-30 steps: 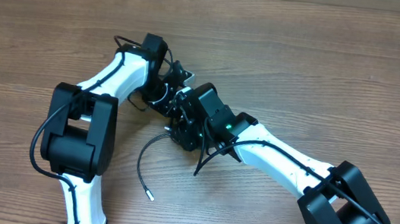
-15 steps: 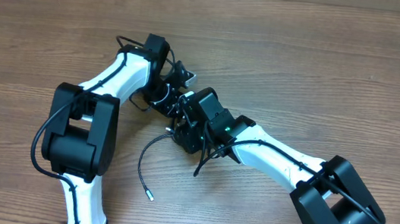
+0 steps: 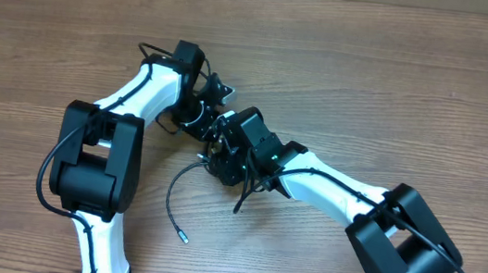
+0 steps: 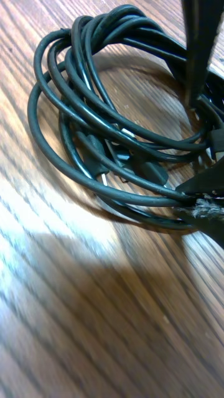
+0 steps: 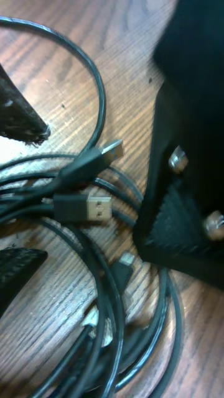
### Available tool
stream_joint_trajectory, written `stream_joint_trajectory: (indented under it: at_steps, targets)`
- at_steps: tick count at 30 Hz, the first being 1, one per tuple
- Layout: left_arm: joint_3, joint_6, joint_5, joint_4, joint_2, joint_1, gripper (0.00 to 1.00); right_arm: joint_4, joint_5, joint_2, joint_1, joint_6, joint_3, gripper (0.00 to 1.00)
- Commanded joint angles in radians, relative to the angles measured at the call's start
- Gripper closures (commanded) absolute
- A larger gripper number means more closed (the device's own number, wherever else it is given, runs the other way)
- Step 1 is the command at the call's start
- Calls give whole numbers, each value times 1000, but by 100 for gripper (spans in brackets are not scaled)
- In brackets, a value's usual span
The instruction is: Untangle cables
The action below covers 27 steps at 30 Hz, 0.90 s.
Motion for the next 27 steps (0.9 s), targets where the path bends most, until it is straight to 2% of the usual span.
stream_joint_trajectory:
  at_steps: [1, 4, 12, 16, 18, 27]
  targets:
    - [20, -13, -13, -2, 11, 15, 94, 19, 10, 40, 5, 39, -11, 53]
    - [20, -16, -9, -1, 11, 21, 94, 24, 10, 40, 5, 43, -11, 60]
    - [20, -15, 40, 0, 11, 21, 93, 23, 10, 41, 6, 42, -11, 58]
    - [20, -15, 44, 0, 11, 21, 93, 26, 32, 43, 6, 68, -11, 75]
    - [20, -15, 44, 0, 11, 21, 92, 26, 59, 43, 5, 93, -11, 80]
    - [20, -15, 25, -1, 11, 21, 91, 26, 120, 42, -7, 171, -11, 90]
